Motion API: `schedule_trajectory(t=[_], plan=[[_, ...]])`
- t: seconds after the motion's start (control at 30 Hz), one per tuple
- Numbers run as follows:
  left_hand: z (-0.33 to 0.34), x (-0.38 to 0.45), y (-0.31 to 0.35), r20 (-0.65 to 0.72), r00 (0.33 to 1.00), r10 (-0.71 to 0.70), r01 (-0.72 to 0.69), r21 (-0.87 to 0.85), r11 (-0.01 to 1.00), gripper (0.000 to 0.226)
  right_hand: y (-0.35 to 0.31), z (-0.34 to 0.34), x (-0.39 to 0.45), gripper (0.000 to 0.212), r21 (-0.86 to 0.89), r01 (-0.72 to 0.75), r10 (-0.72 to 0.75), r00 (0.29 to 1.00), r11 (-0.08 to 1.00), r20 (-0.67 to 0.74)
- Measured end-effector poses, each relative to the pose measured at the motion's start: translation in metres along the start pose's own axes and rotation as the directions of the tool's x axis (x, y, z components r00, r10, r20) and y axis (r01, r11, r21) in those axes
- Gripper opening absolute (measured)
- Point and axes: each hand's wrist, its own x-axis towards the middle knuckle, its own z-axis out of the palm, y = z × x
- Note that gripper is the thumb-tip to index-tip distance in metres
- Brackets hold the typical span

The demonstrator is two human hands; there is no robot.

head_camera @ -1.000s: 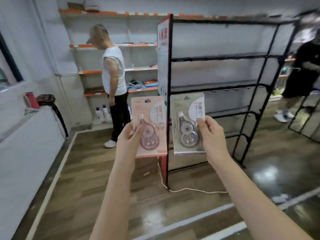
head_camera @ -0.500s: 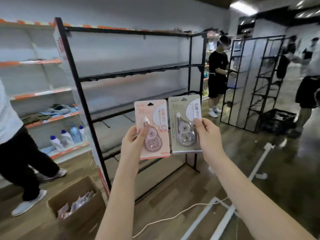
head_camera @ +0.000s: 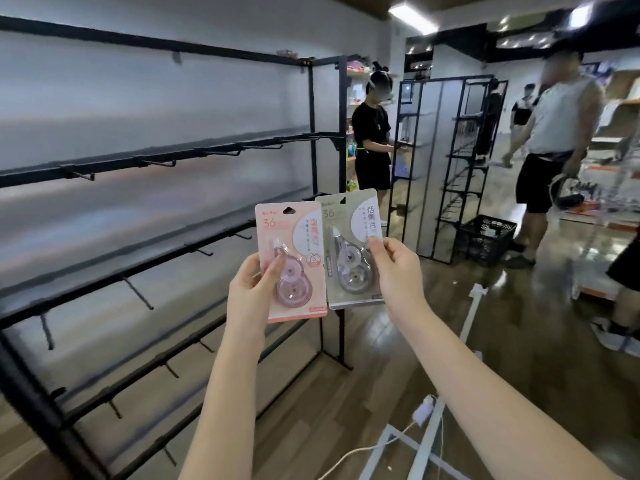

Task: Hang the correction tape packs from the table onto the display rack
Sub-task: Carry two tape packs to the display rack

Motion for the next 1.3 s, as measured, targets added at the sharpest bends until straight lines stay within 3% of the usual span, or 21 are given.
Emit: schedule_trajectory(t=[0.53, 0.97, 1.3], plan=[[0.172, 0.212, -0.067, -0.041, 0.998, 0.057, -0.055, 0.060, 0.997, 0.015, 0.094, -0.036, 0.277, 0.039, 0.091, -0.020, 0.020, 1.000, 0.996, -0.002], [0.223, 0.331, -0.107, -0.125, 0.986, 0.109, -0.106, 0.031, 0.994, 0.012, 0.147, -0.004, 0.416, 0.050, 0.087, 0.061, -0.066, 0.997, 0.994, 0.049], [0.237, 0.423, -0.136, -0.227, 0.967, 0.113, -0.111, 0.023, 0.994, 0.008, 0.162, 0.047, 0.523, 0.040, 0.093, 0.146, -0.157, 0.979, 0.985, 0.127]])
